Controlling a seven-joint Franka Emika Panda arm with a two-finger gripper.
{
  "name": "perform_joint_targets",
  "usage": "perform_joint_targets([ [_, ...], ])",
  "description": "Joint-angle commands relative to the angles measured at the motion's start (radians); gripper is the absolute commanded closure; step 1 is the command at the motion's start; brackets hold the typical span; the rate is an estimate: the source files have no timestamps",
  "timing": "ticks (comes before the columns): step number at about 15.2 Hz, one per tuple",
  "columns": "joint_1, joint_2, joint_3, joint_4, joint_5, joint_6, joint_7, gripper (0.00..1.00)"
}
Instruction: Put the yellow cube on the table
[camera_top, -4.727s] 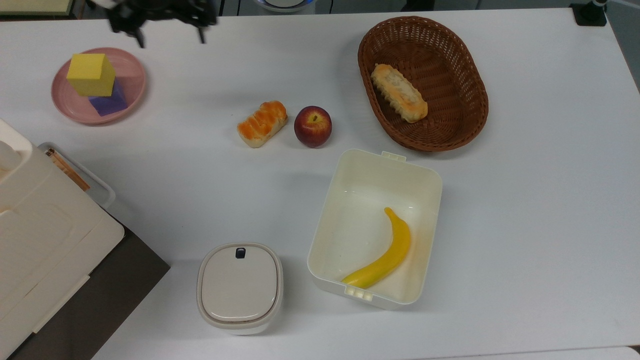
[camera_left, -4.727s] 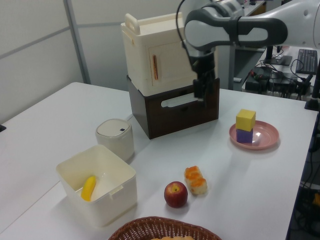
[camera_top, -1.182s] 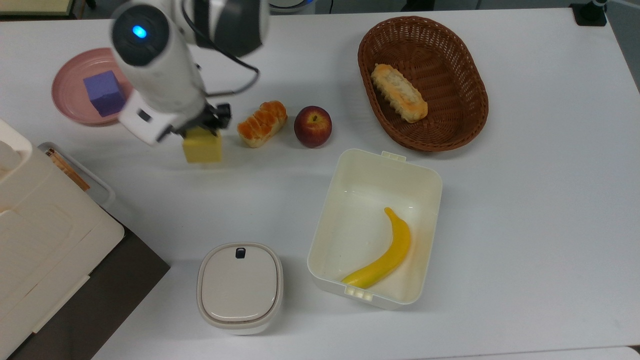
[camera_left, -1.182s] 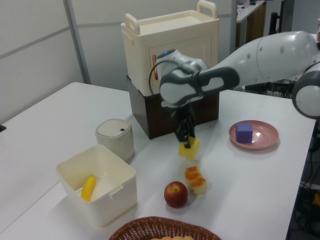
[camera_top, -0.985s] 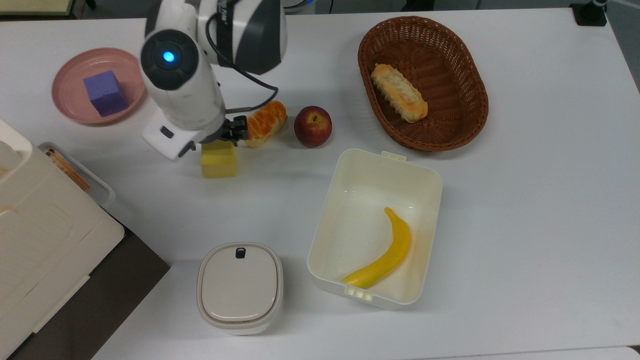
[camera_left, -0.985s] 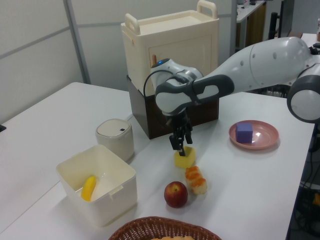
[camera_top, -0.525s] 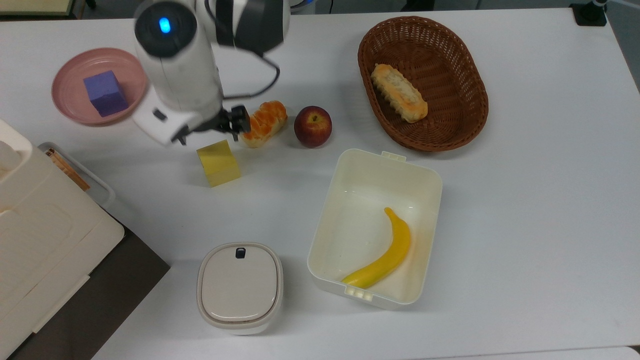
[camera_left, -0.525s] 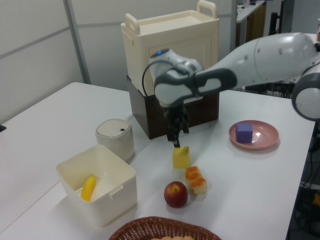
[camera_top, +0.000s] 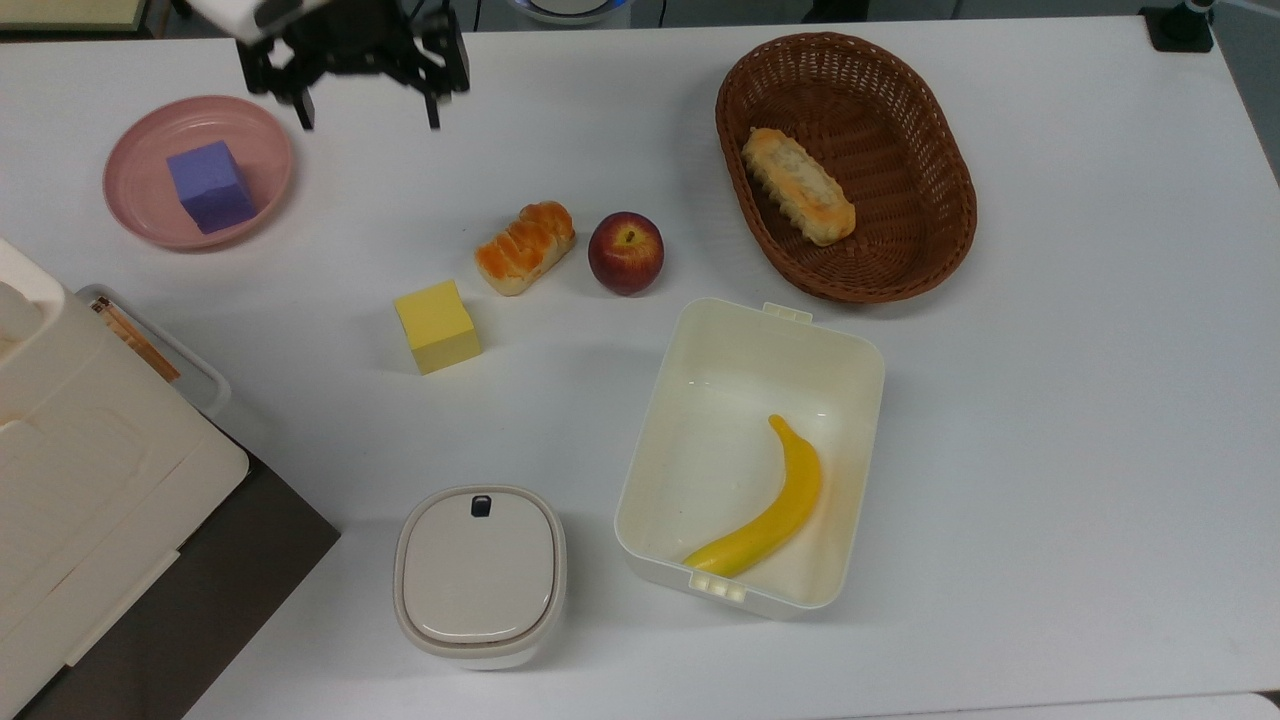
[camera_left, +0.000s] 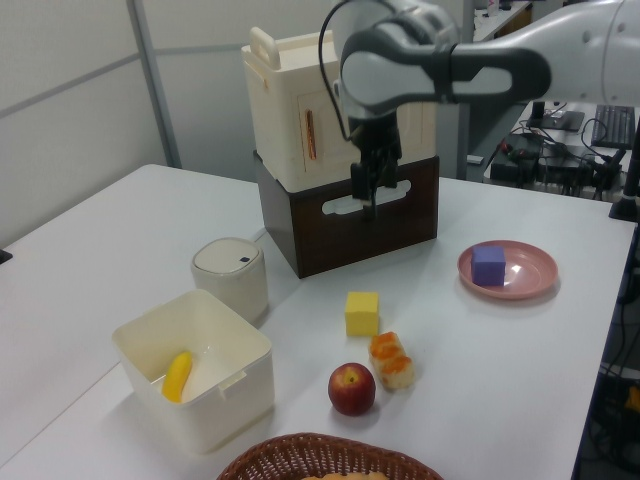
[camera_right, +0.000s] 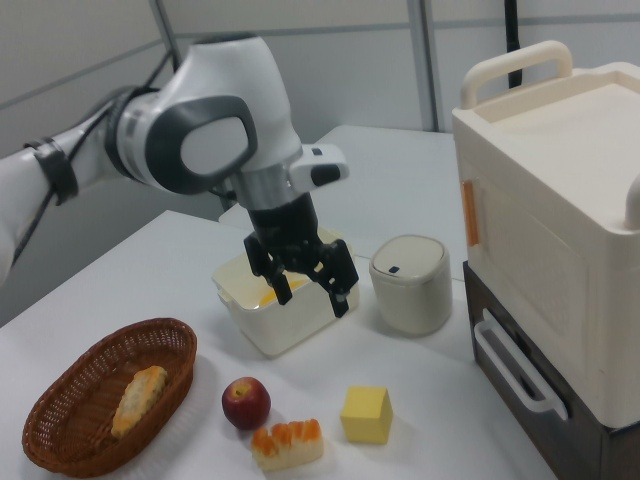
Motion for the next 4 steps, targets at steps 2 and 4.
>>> perform_joint_targets([
  [2, 0.007, -0.005, -0.014, 0.009, 0.010, -0.016, 0.014, 0.00],
  [4, 0.001, -0.003, -0.014, 0.009, 0.010, -0.005, 0.008, 0.00],
])
